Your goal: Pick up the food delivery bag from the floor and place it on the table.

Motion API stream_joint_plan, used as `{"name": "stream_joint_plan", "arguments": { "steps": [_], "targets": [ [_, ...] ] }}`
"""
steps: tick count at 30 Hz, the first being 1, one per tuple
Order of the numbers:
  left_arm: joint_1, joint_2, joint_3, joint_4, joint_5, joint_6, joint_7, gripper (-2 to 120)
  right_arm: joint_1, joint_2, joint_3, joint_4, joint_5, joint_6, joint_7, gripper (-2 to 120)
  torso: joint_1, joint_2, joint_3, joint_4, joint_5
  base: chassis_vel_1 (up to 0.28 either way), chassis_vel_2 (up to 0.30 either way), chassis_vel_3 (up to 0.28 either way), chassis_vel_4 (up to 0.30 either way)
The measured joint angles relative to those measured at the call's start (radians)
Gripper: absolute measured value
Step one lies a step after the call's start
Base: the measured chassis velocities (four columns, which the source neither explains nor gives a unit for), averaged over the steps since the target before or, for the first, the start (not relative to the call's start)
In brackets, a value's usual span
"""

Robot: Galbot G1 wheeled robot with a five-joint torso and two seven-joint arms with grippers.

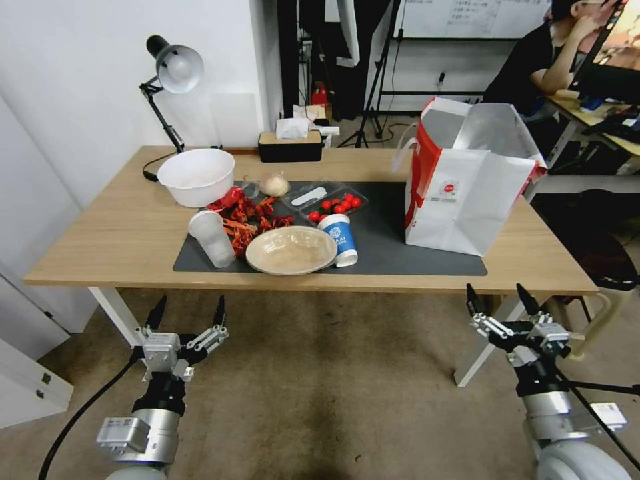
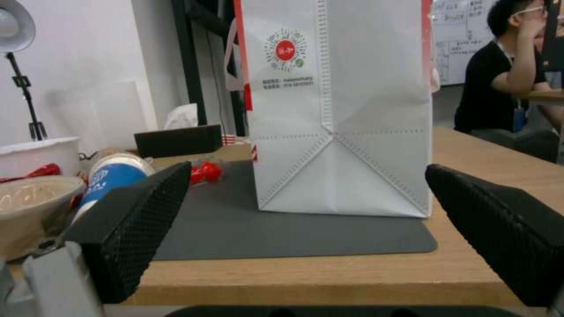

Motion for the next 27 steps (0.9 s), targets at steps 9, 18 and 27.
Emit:
{"name": "stream_joint_plan", "arguments": {
  "steps": [9,18,27],
  "targets": [
    [0.001,-0.001,0.001,0.010,0.009,-0.016,0.000,100,0.000,0.003,-0.004,0.018,-0.005,-0.018,0.012,100,0.000,0.000,0.000,0.0000,0.0002,0.000,0.000,0.000,0.000],
    [0.003,-0.003,-0.001,-0.004,0.008,-0.019,-0.009,100,-0.001,0.003,-0.005,0.039,-0.003,-0.035,0.029,100,0.000,0.000,0.000,0.0000,0.0001,0.000,0.000,0.000,0.000],
    [0.007,-0.002,-0.009,-0.025,0.006,-0.019,-0.014,100,-0.010,0.018,-0.011,0.053,-0.008,-0.051,0.043,100,0.000,0.000,0.000,-0.0001,0.0001,0.000,0.000,0.000,0.000]
  ]
}}
